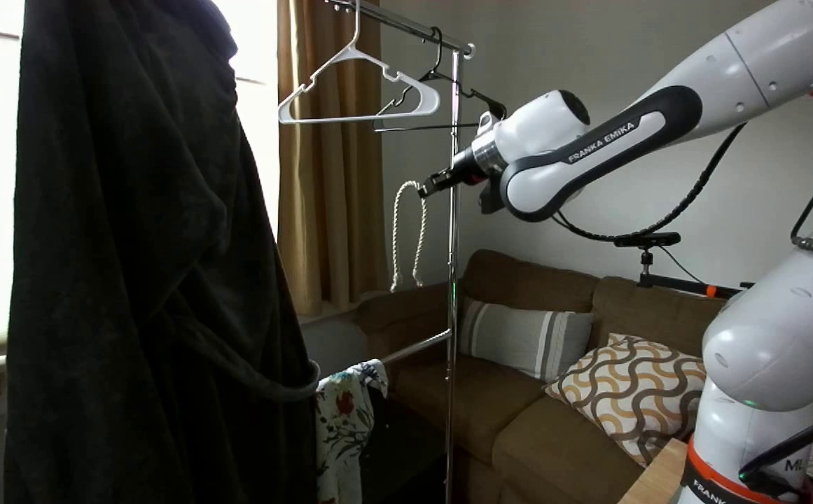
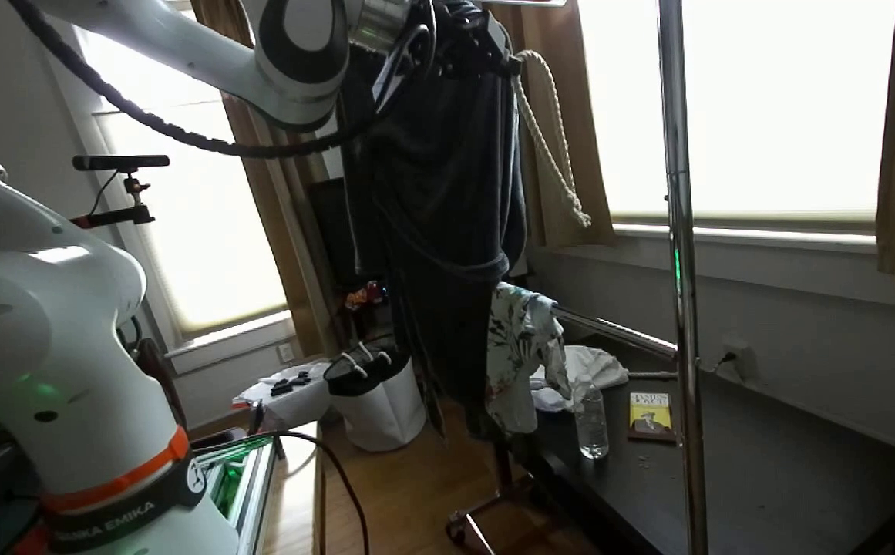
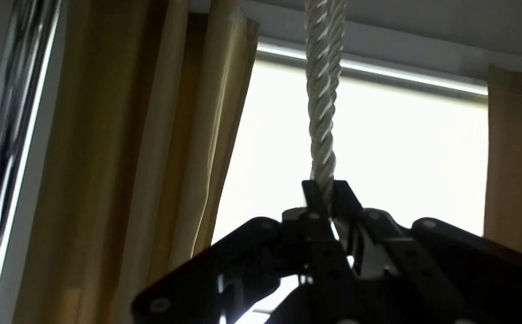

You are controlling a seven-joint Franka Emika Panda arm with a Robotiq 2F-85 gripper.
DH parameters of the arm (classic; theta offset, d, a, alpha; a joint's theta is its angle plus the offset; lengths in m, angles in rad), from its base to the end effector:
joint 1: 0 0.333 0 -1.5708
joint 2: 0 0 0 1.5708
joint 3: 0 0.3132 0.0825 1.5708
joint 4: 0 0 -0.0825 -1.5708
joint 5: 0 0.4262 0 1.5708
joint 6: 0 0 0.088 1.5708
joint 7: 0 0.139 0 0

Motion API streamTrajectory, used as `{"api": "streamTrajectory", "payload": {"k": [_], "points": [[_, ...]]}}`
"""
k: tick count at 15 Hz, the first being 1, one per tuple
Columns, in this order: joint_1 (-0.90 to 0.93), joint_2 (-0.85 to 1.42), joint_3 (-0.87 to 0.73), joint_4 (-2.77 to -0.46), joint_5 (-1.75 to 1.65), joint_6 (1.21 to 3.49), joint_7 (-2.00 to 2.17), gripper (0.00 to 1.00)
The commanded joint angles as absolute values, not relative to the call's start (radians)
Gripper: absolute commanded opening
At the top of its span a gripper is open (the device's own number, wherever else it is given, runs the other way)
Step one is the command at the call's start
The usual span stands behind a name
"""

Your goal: Pick up the white rope and hang it on the white coat hanger

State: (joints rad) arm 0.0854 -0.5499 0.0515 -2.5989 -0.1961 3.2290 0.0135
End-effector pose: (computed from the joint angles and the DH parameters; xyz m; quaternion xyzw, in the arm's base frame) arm 0.4770 0.0874 0.5461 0.8196 0.1409 0.5550 0.0187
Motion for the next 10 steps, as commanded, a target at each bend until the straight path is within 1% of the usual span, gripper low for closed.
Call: {"api": "streamTrajectory", "payload": {"k": [1,8,10], "points": [[0.068,-0.631,0.059,-2.578,-0.181,3.159,-0.048,0.03],[0.085,-0.671,0.039,-2.485,-0.193,3.195,-0.121,0.03],[0.089,-0.684,0.04,-2.453,-0.207,3.138,-0.154,0.03]]}}
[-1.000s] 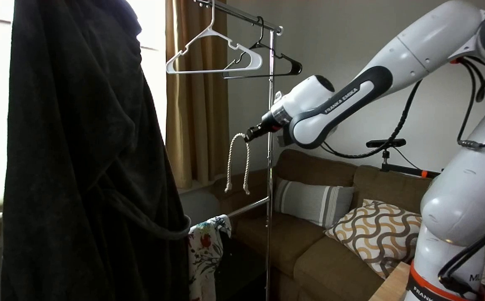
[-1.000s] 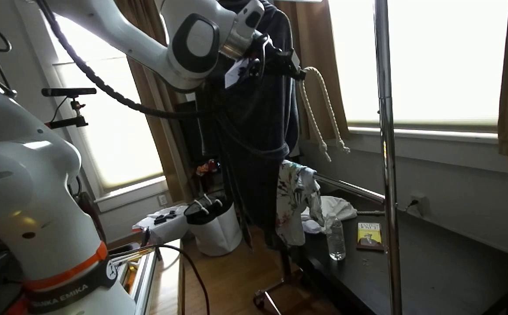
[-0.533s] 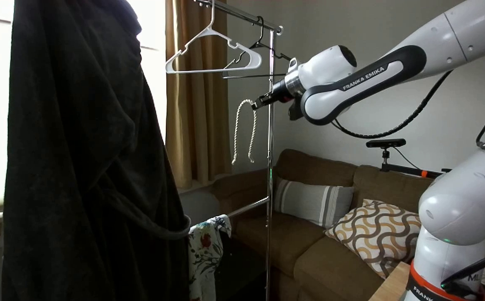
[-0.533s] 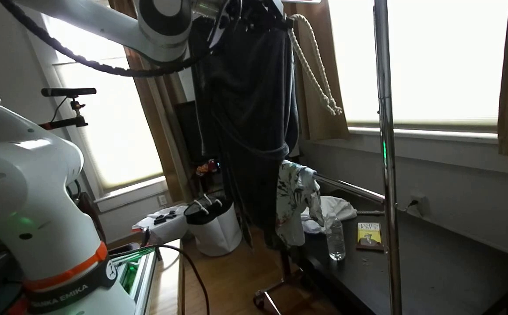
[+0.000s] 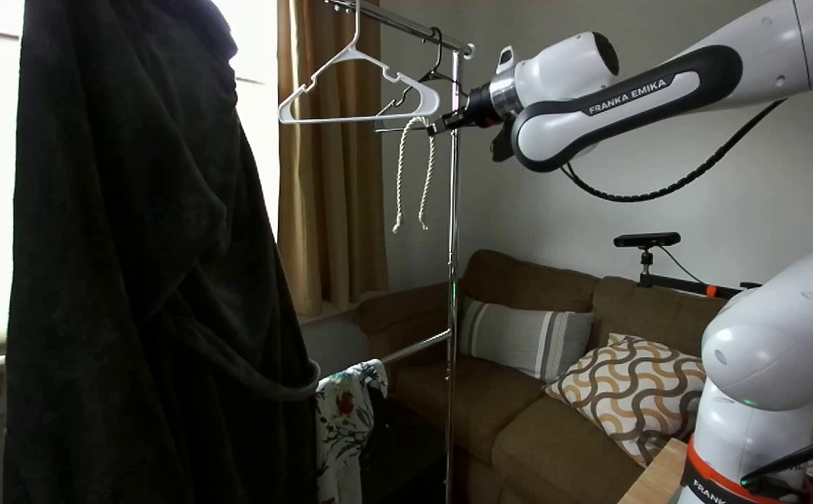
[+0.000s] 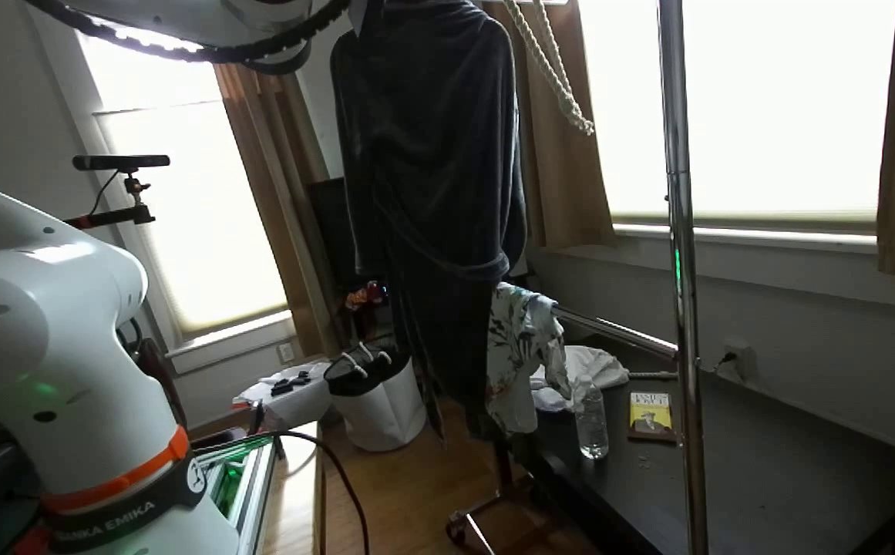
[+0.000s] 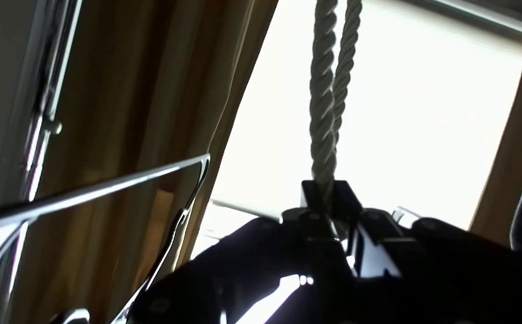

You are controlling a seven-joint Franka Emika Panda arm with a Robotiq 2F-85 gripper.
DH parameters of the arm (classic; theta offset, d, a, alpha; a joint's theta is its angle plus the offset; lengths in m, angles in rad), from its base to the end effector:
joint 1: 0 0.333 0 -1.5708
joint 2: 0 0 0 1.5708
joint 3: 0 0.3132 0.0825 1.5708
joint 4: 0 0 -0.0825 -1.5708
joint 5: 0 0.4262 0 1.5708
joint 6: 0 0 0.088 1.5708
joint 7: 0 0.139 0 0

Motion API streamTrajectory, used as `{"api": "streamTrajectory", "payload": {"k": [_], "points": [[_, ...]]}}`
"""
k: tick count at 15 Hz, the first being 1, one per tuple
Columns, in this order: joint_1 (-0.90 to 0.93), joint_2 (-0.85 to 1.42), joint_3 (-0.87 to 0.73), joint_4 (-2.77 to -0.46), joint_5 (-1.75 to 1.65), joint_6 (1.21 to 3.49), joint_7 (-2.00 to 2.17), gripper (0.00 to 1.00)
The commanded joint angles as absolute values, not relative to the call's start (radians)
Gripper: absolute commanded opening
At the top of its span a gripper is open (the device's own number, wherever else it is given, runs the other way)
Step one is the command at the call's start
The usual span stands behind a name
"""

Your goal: Pick up the white rope and hang it on the white coat hanger

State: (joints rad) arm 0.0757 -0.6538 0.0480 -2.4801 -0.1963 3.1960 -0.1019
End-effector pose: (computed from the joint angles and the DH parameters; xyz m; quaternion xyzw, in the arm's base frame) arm 0.4555 0.0804 0.6596 0.7561 0.1707 0.6285 0.0652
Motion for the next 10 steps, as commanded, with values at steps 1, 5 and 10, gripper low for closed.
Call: {"api": "streamTrajectory", "payload": {"k": [1,5,10], "points": [[0.075,-0.659,0.051,-2.464,-0.186,3.185,-0.127,0.11],[0.112,-0.65,0.034,-2.451,-0.144,3.275,-0.103,0.03],[0.222,-0.65,-0.061,-2.439,-0.071,3.458,-0.026,0.03]]}}
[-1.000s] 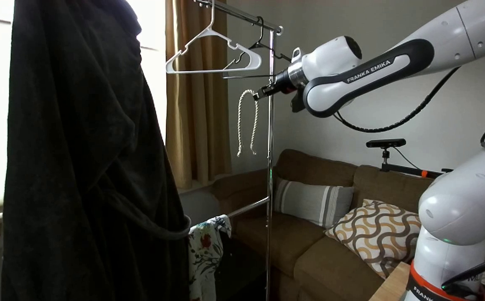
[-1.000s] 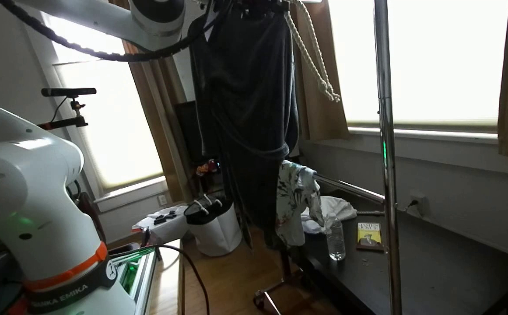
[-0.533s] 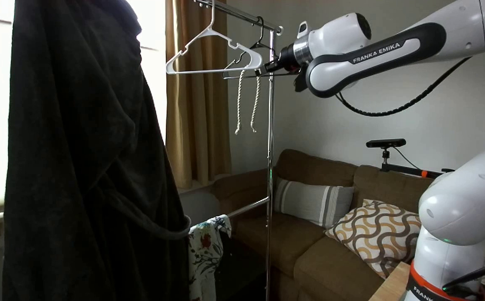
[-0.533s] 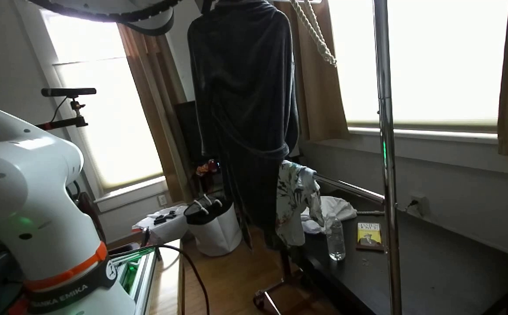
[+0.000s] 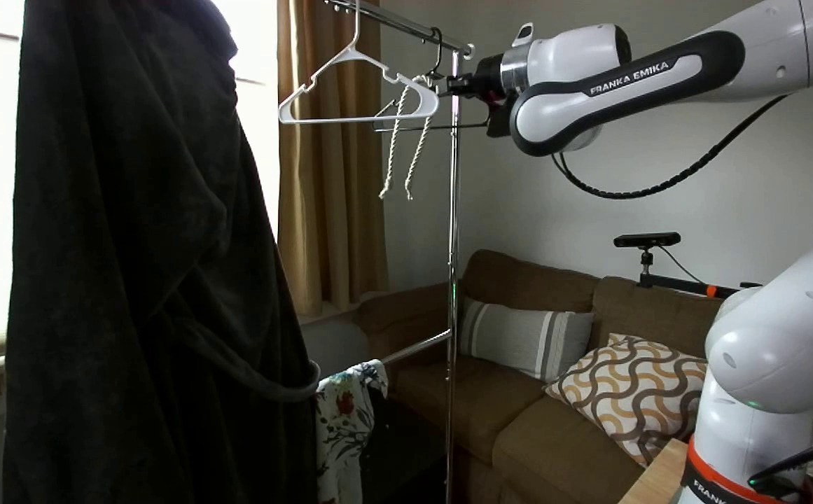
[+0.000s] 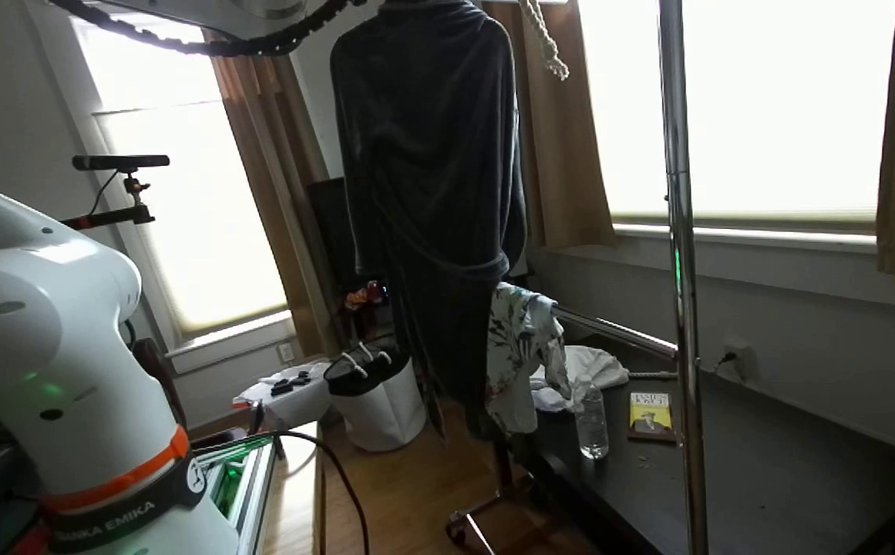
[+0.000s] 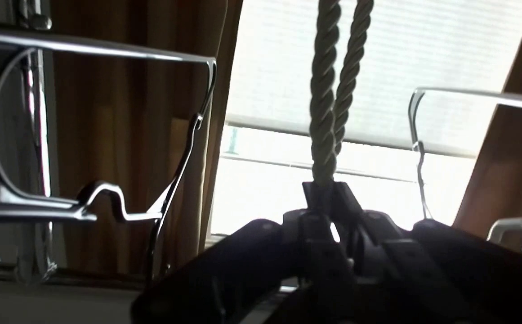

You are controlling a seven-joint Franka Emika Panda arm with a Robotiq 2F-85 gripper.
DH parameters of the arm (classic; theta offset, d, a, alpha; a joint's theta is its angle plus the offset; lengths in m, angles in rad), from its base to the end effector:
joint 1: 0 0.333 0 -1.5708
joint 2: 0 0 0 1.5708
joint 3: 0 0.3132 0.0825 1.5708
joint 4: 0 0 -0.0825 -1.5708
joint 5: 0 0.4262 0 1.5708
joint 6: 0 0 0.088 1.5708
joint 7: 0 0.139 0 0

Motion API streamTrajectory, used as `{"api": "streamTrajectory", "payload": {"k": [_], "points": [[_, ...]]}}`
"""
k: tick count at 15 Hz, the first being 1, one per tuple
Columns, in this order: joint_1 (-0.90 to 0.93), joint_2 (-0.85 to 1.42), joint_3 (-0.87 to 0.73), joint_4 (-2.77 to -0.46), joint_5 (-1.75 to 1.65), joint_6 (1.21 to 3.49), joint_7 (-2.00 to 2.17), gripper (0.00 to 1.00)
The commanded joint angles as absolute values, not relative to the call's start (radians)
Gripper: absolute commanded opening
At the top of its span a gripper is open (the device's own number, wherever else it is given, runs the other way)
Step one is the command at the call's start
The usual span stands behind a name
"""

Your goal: Pick up the white rope and hang it on the white coat hanger

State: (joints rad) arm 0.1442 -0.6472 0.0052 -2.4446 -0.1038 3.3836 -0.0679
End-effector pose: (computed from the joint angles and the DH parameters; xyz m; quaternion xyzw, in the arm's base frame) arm 0.4414 0.0796 0.7067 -0.6917 -0.1207 -0.7121 0.0004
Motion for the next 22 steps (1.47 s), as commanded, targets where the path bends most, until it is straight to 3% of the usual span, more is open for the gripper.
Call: {"api": "streamTrajectory", "payload": {"k": [1,9,10,11,12,13,22], "points": [[0.254,-0.651,-0.088,-2.433,-0.065,3.487,-0.007,0.03],[0.643,-0.64,-0.322,-2.328,-0.165,3.535,0.043,0.03],[0.637,-0.636,-0.32,-2.316,-0.161,3.53,0.032,0.03],[0.606,-0.645,-0.295,-2.345,-0.141,3.539,0.027,0.11],[0.622,-0.642,-0.304,-2.335,-0.142,3.538,0.027,0.11],[0.627,-0.639,-0.308,-2.328,-0.142,3.538,0.027,0.03],[0.687,-0.643,-0.338,-2.304,-0.191,3.628,0.013,0.03]]}}
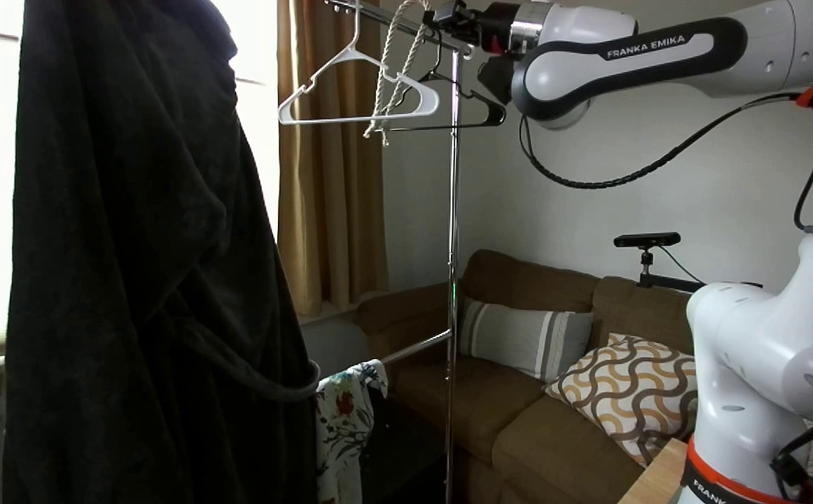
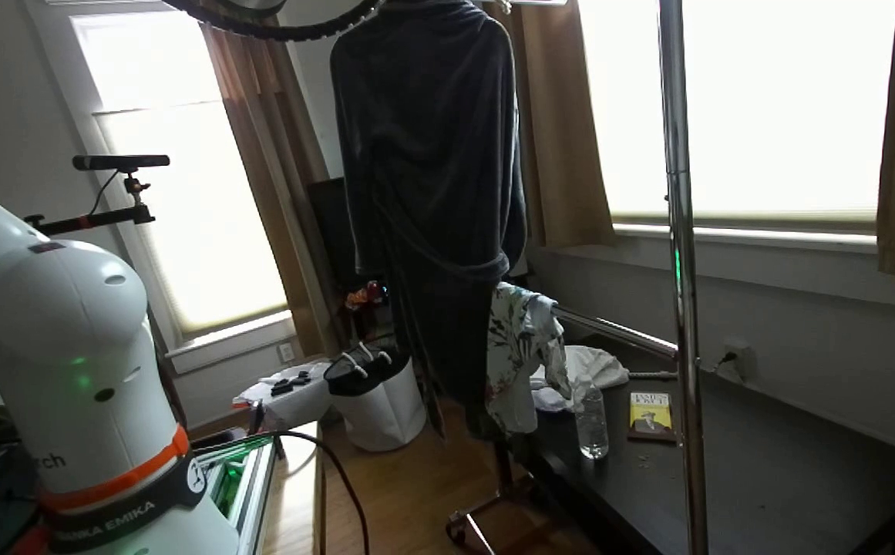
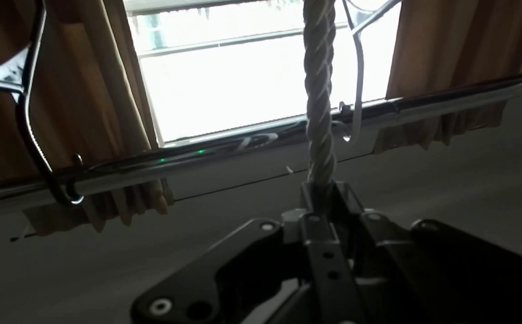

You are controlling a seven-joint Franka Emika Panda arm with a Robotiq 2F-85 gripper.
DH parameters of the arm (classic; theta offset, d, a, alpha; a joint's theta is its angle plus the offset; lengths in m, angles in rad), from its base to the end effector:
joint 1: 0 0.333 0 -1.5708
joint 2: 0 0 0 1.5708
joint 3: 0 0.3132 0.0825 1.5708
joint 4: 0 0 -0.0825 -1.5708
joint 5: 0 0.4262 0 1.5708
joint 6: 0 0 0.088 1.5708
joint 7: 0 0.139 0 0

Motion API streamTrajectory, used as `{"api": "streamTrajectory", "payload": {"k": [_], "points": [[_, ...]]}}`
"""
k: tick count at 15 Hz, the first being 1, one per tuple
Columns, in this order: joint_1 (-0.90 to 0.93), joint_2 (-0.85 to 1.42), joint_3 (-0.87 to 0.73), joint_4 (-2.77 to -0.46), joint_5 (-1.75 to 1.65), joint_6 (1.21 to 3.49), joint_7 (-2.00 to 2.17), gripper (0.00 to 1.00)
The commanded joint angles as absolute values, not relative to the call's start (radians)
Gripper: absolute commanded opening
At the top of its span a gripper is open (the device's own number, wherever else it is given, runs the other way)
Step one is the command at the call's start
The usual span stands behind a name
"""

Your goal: Pick up the white rope and hang it on the white coat hanger

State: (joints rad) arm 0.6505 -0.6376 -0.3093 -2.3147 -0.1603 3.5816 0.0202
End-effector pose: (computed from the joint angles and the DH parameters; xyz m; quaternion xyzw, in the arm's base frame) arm 0.4154 0.1095 0.7843 -0.5785 -0.1076 -0.7876 0.1831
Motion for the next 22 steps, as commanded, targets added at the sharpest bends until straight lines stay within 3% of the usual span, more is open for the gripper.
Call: {"api": "streamTrajectory", "payload": {"k": [1,22], "points": [[0.697,-0.645,-0.345,-2.299,-0.2,3.644,0.013,0.03],[1.204,-0.712,-0.771,-2.292,-0.489,3.751,0.171,0.03]]}}
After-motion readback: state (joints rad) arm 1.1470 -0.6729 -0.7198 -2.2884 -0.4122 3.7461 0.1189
